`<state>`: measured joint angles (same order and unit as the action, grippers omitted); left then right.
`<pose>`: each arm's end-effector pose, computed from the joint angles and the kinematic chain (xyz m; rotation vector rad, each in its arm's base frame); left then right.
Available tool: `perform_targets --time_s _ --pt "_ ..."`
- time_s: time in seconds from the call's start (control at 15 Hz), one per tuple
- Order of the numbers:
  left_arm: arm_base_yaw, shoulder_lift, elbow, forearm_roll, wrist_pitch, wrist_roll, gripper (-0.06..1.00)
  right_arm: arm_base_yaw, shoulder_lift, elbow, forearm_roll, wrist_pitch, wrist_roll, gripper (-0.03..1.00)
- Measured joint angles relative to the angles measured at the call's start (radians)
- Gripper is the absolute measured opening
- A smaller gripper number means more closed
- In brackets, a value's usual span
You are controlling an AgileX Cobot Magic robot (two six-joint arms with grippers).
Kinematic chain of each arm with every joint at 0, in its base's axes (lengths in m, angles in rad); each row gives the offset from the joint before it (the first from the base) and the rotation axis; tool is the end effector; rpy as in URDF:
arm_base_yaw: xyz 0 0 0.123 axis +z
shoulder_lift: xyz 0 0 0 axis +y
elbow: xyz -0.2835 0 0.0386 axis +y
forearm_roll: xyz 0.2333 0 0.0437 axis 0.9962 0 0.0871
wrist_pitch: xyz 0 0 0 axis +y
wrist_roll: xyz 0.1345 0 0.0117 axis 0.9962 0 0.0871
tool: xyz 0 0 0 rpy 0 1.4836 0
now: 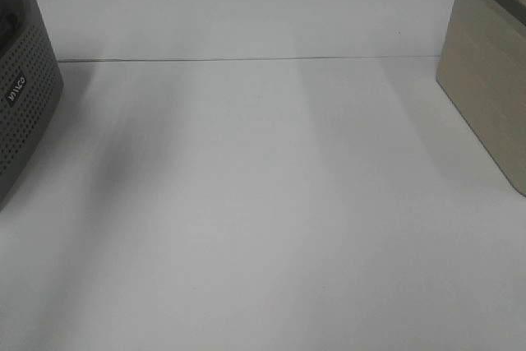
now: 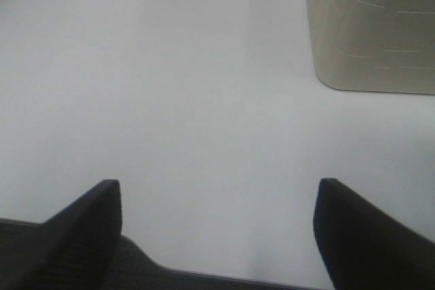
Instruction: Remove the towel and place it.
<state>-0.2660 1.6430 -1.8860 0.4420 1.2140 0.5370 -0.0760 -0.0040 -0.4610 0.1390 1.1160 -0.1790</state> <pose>0.3582 -0.0415 0.4086 0.9621 2.2462 0.6957 0.0200 0.0153 0.2329 -0.1177 2.1227 0.0185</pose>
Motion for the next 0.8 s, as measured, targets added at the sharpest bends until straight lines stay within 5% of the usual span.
perform_targets --time_s 0.4,0.47,0.8 --pt "-0.141 -0.151 0.000 -0.015 0.004 -0.074 0.00 0.000 0.000 0.000 0.007 0.000 0.000 0.77" --pt "-0.234 -0.173 0.000 -0.024 0.005 -0.075 0.00 0.000 0.000 0.000 0.007 0.000 0.000 0.77" --pt "-0.421 -0.176 0.000 -0.028 0.009 -0.076 0.00 0.000 0.070 0.000 0.017 -0.001 0.006 0.77"
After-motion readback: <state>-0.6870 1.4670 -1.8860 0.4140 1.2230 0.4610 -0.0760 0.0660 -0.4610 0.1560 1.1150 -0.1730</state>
